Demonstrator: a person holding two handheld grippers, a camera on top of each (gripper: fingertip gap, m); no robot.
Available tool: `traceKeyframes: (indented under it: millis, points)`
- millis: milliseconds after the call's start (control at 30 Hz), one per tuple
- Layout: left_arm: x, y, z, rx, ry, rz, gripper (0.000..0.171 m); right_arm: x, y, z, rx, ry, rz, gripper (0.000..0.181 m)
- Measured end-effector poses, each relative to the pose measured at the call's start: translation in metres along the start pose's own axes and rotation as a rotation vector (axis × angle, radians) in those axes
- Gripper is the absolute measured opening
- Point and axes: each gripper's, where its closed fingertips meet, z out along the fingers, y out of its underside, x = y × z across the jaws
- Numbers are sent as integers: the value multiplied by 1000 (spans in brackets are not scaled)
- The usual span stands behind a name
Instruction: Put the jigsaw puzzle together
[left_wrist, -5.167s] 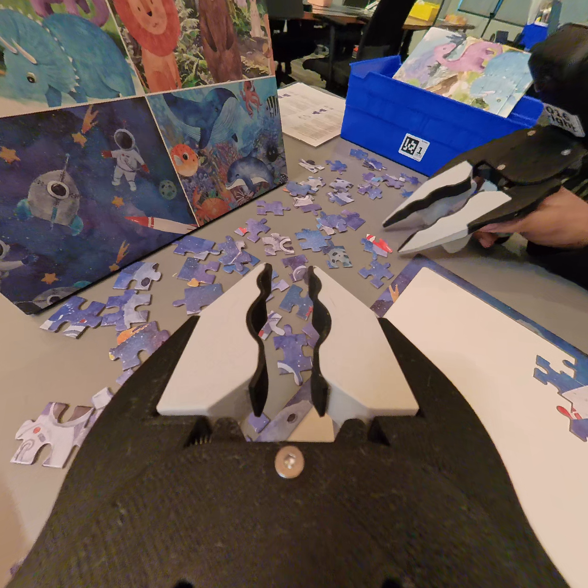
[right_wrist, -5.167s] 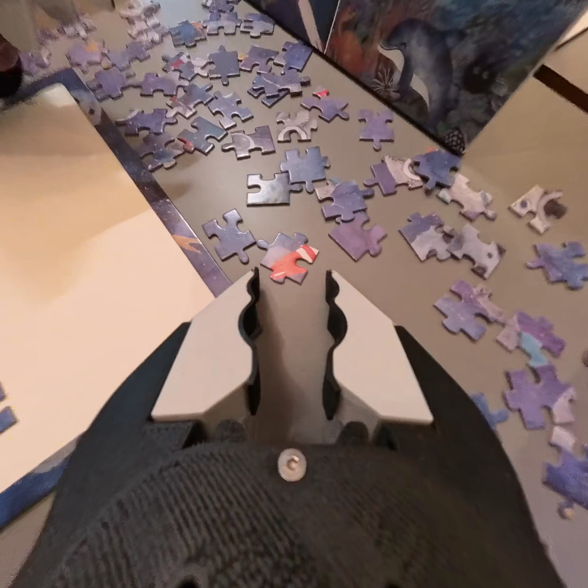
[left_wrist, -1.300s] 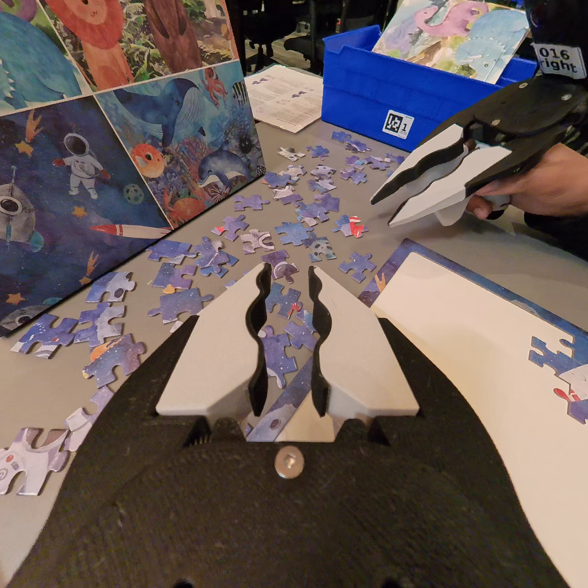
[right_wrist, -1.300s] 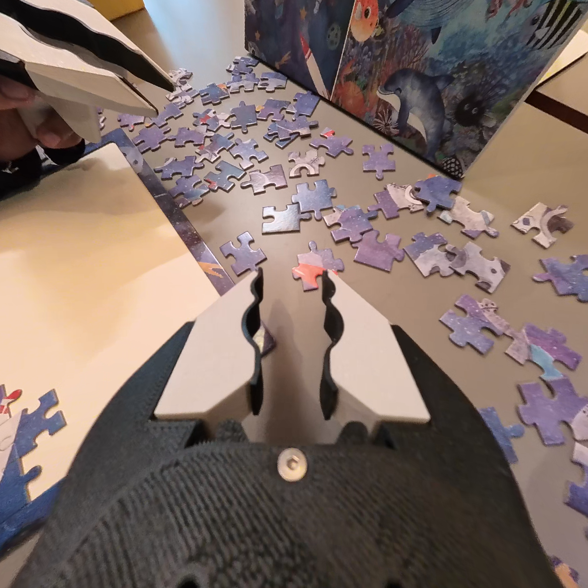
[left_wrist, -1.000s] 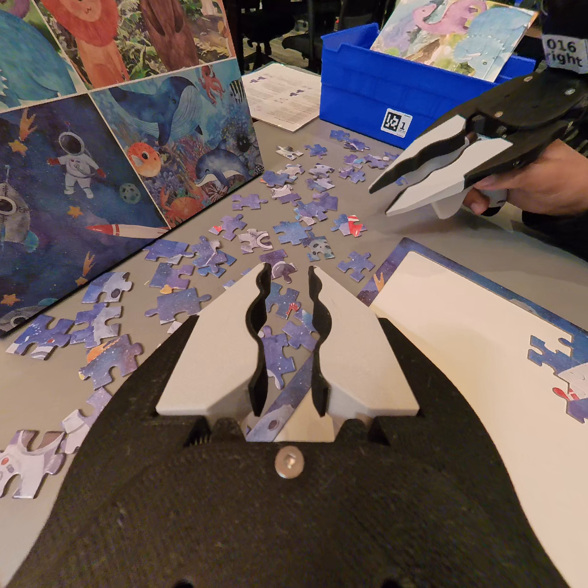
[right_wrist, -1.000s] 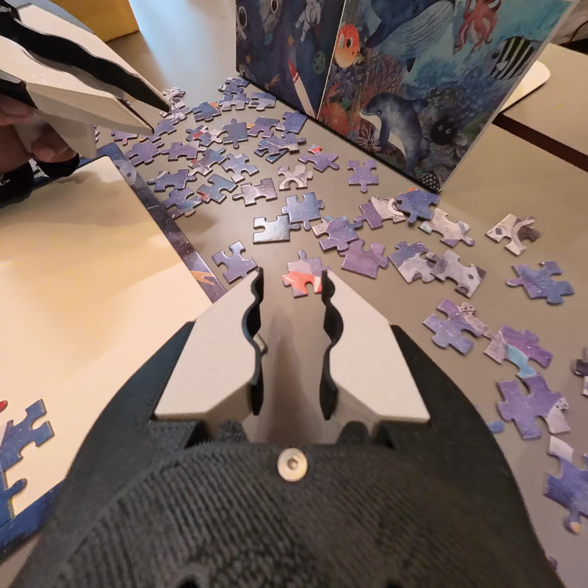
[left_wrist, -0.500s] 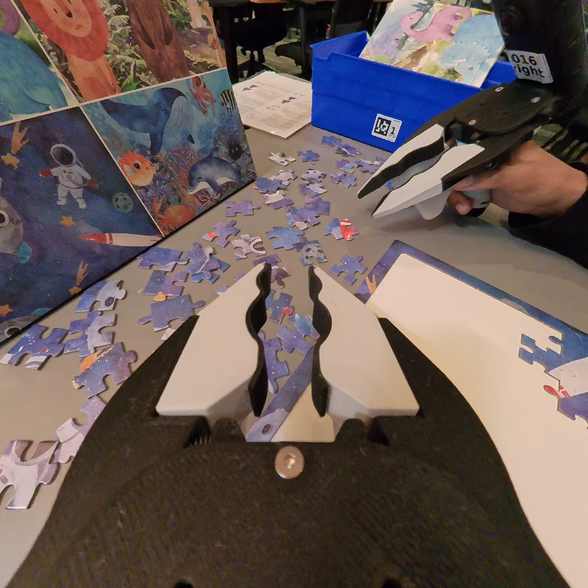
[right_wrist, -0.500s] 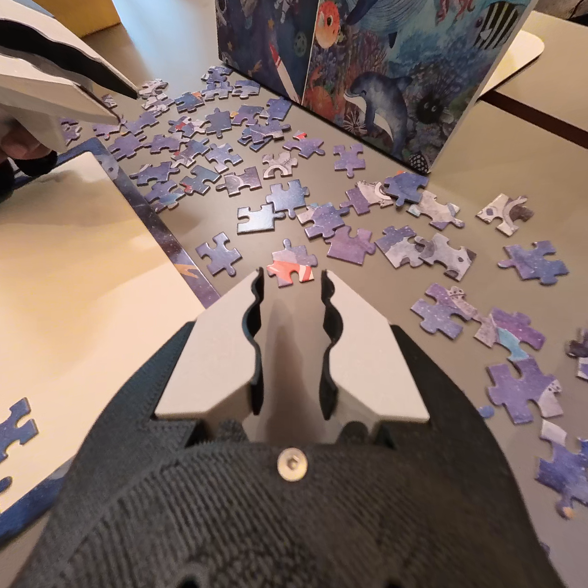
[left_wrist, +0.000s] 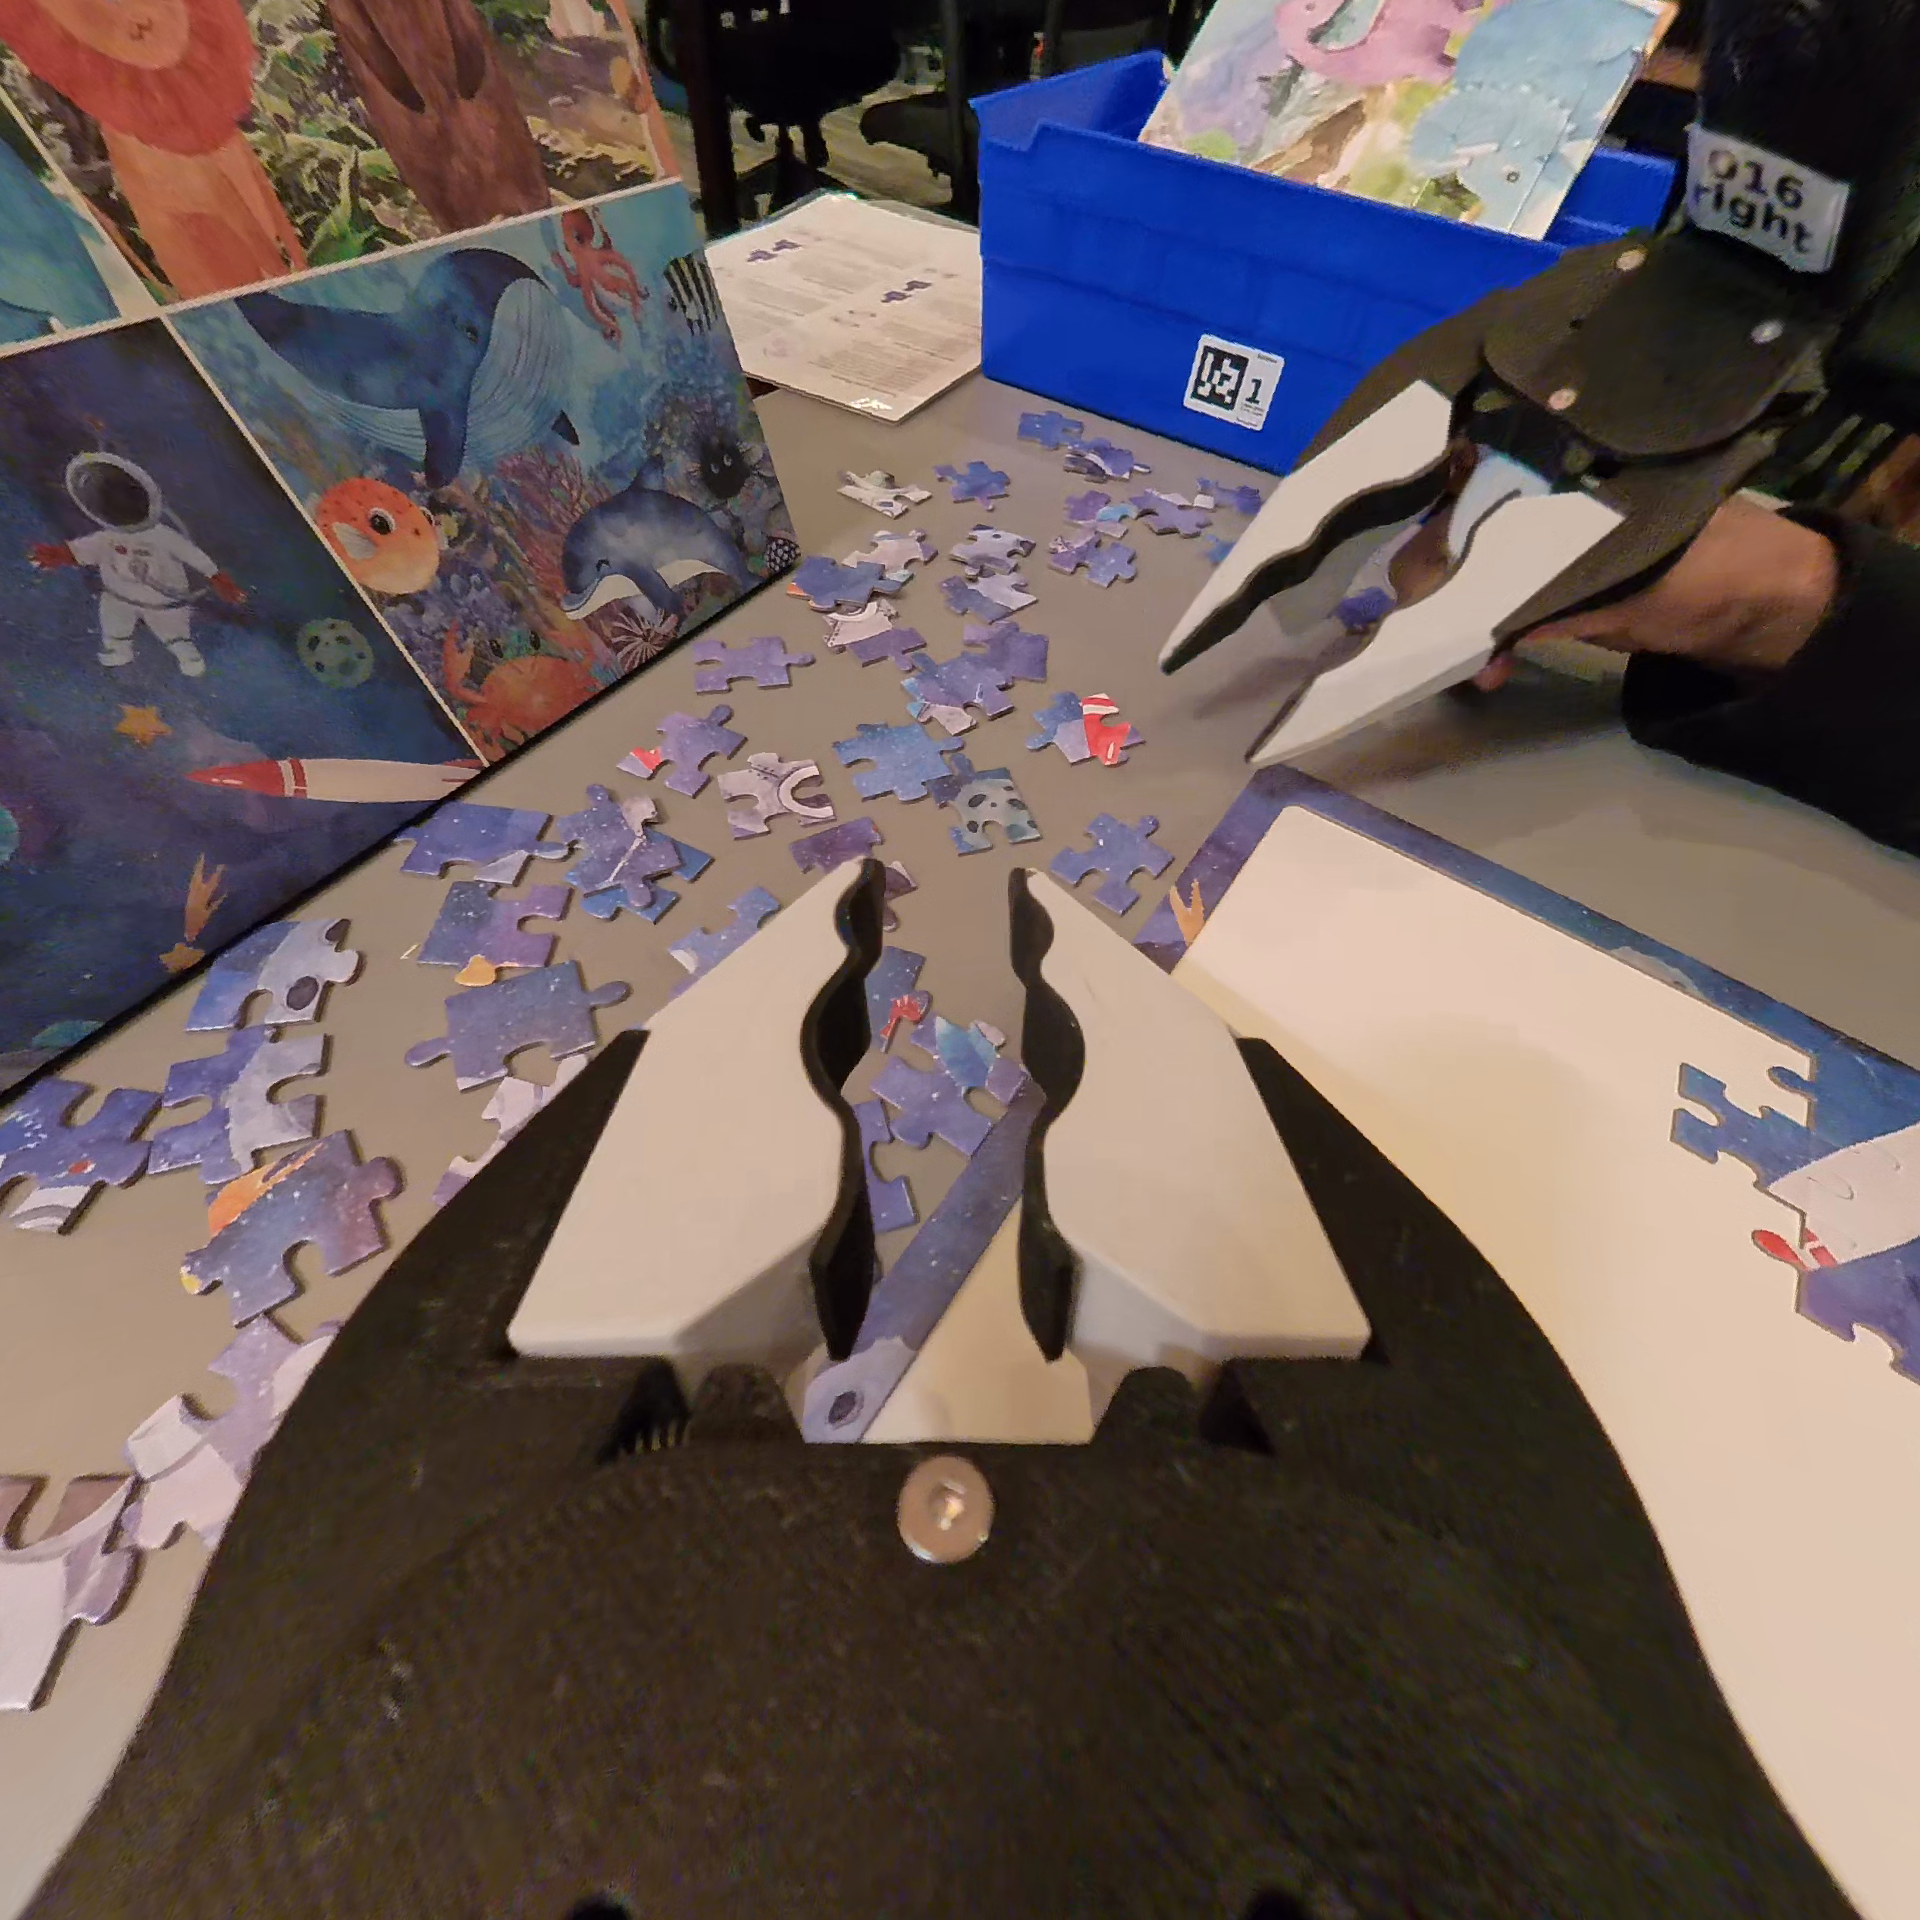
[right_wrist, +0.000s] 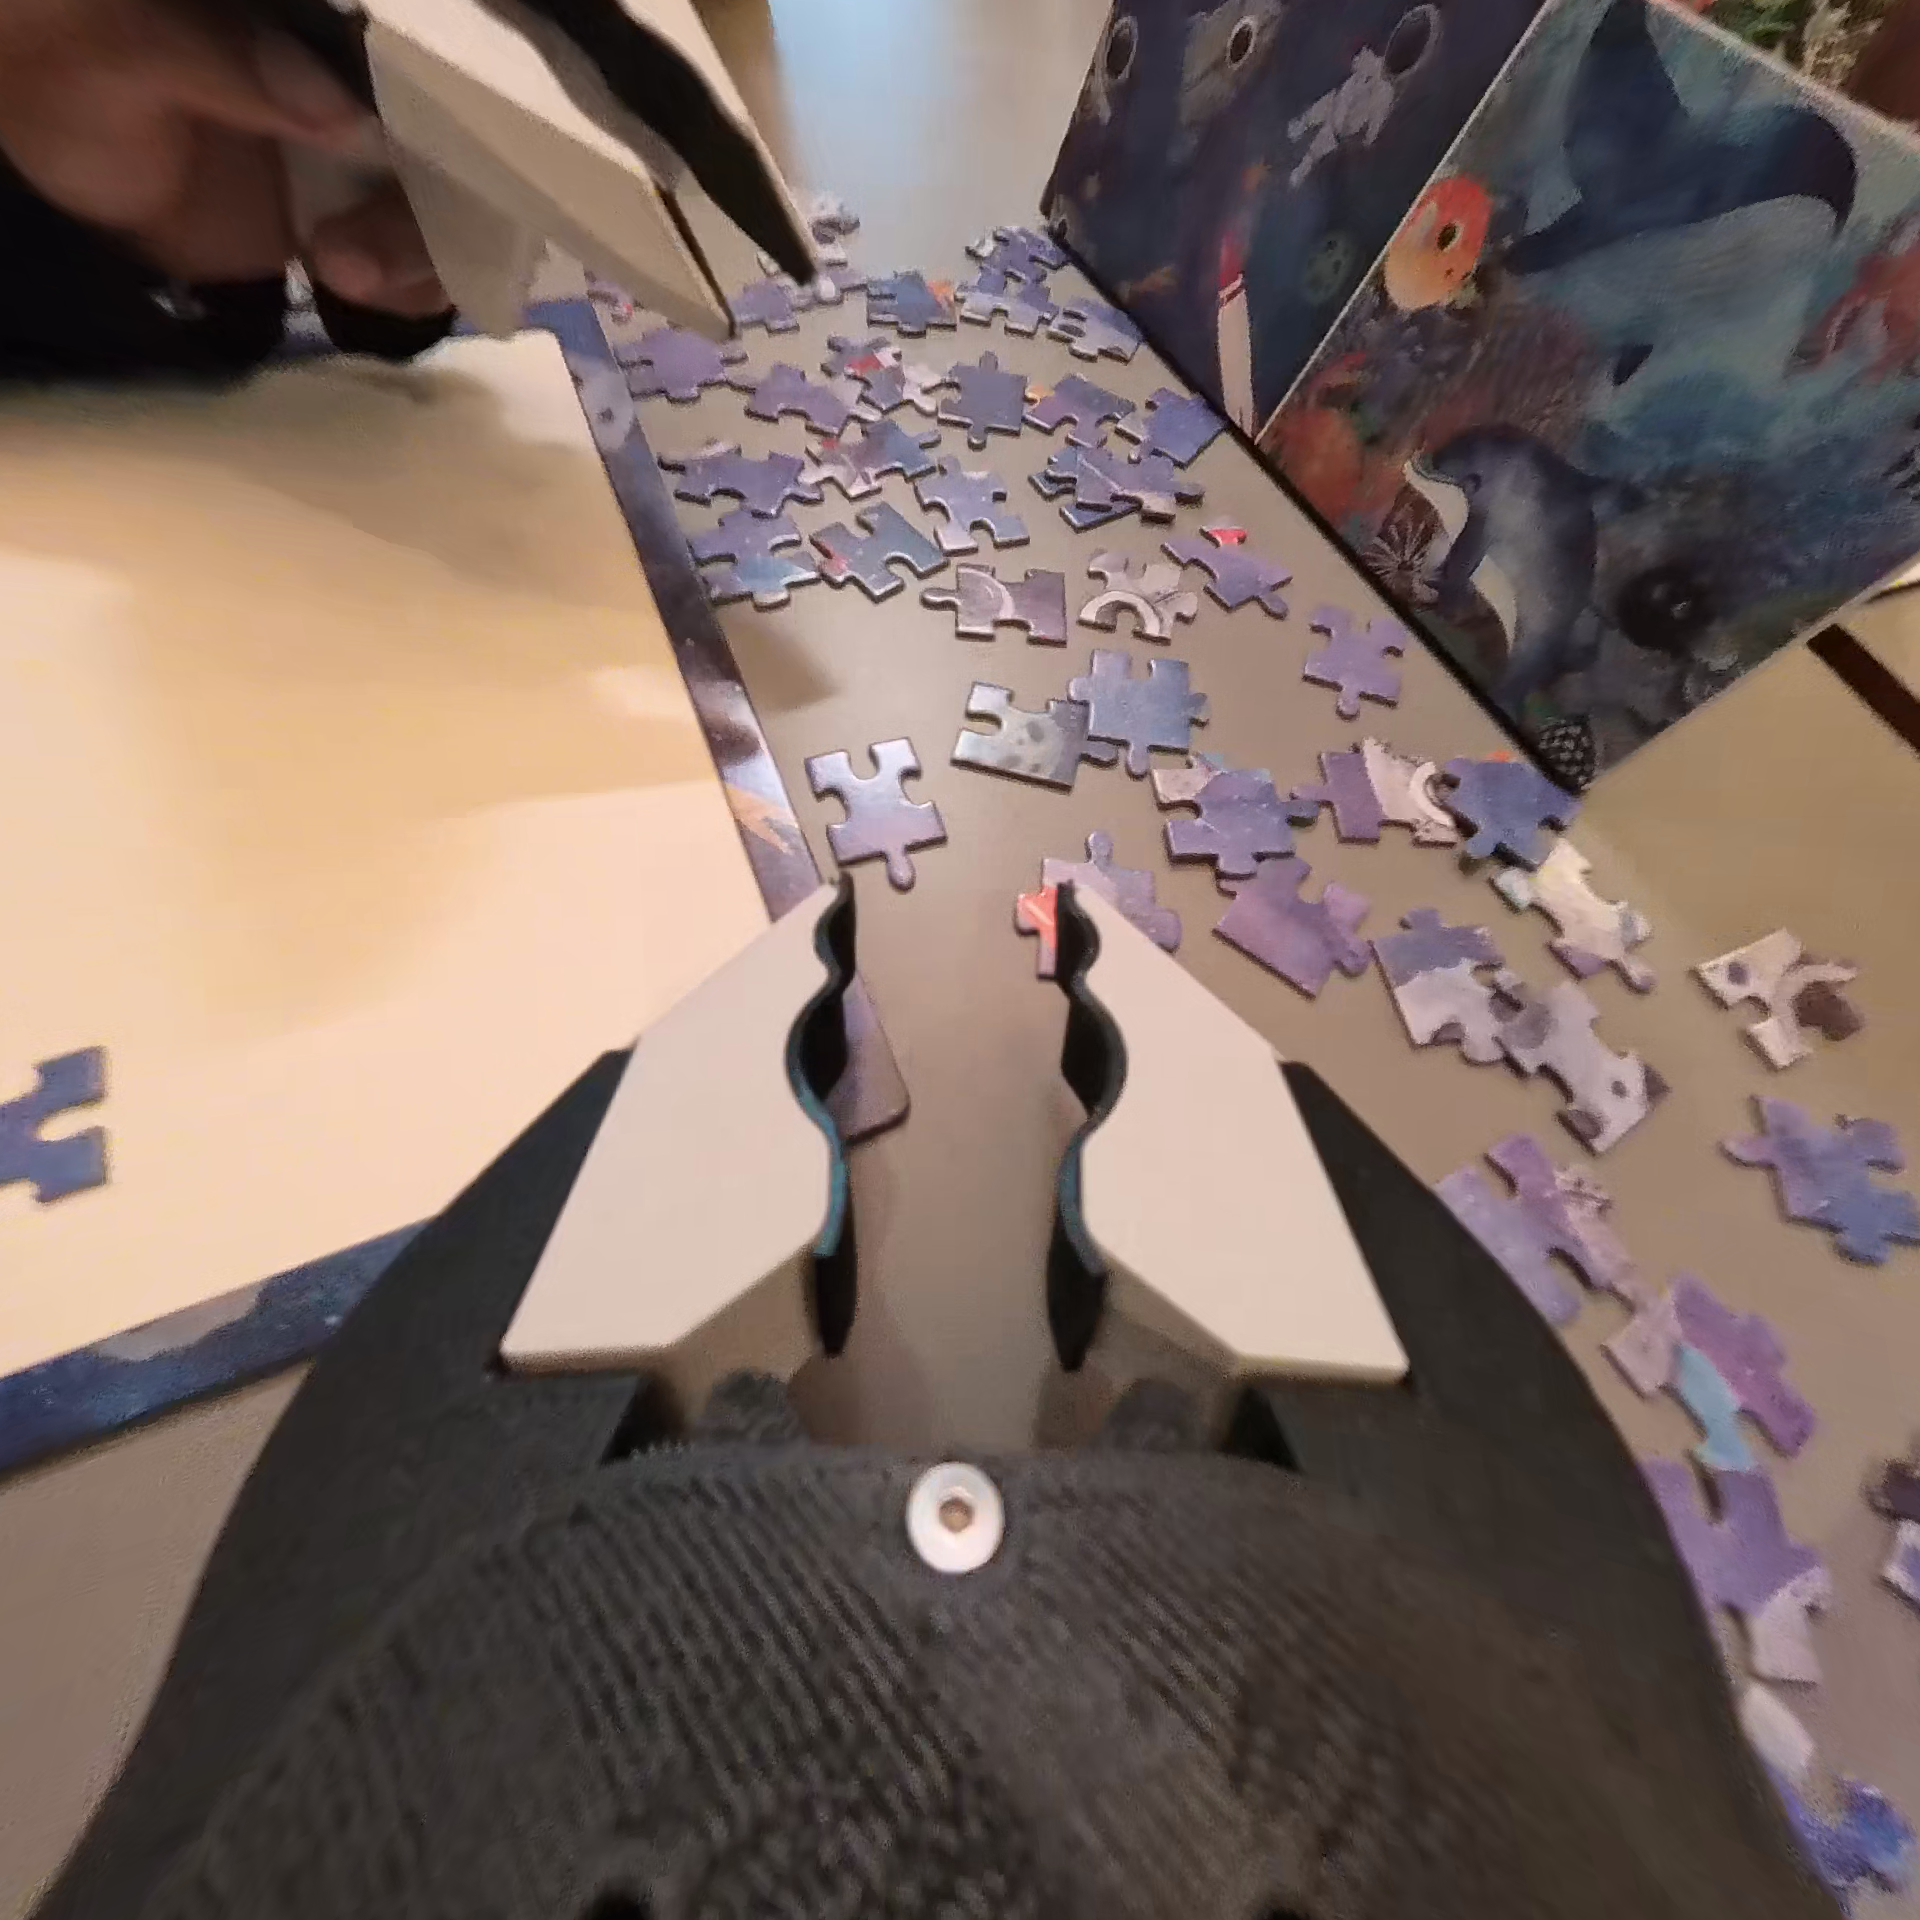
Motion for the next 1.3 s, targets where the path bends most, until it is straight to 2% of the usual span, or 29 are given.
traceKeyframes:
  millis: [100, 267, 333, 400, 467, 533, 667, 967, 1033, 1100, 1300]
  points:
    - [2, 2, 2, -11, 6, 7, 24, 11, 5, 8, -43, 13, -2, 36]
    - [3, 3, 3, -15, 6, 11, 23, 24, 17, 15, -125, -19, 150, 56]
    - [3, 2, 2, -9, 7, 8, 23, 25, 23, 16, -158, -10, 154, 57]
    - [3, 2, 2, -8, 6, 8, 23, 19, 24, 16, -168, -26, 137, 51]
    - [3, 1, 2, -8, 6, 11, 23, 1, 19, 16, -151, -129, 140, 35]
    - [4, 2, 2, -10, 6, 15, 24, -3, 11, 16, -113, -157, 159, 36]
    - [3, 3, 3, -16, 6, 15, 24, 7, 7, 18, -88, -120, 150, 44]
    - [1, 4, 3, -17, 4, 6, 24, 10, 16, 31, -167, -144, 6, 45]
    - [1, 3, 3, -13, 4, 6, 24, 7, 16, 30, -165, -157, -7, 38]
    - [2, 3, 3, -14, 5, 8, 24, 4, 15, 29, -163, -169, -20, 21]
    - [3, 3, 3, -18, 3, 18, 24, 6, 15, 29, -158, -141, -37, 18]
